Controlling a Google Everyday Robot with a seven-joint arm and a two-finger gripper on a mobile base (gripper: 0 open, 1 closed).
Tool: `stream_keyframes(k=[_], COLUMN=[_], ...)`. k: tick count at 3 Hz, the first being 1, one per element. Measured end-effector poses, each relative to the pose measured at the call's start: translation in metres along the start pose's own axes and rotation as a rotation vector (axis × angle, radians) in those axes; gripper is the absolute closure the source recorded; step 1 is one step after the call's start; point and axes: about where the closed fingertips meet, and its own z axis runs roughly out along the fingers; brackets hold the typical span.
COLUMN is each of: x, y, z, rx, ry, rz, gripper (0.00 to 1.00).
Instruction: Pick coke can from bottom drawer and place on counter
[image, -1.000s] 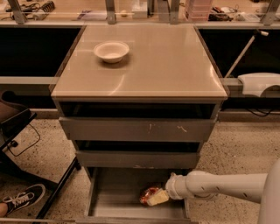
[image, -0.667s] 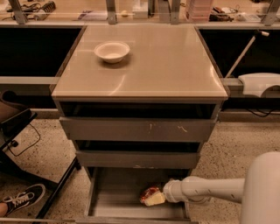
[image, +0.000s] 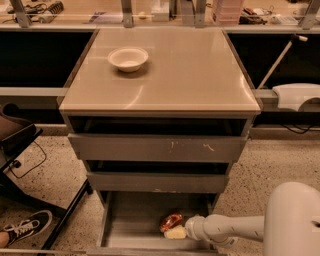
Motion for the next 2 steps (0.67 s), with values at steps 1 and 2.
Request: stream_keyframes(k=[1,2], x=[0.001,0.005], y=[-0.003,0.004], z=[0.011,0.050], rx=[-0.003,-0.028], ry=[-0.012,-0.040], rz=[0.004,0.018], gripper=[0.00,0.00])
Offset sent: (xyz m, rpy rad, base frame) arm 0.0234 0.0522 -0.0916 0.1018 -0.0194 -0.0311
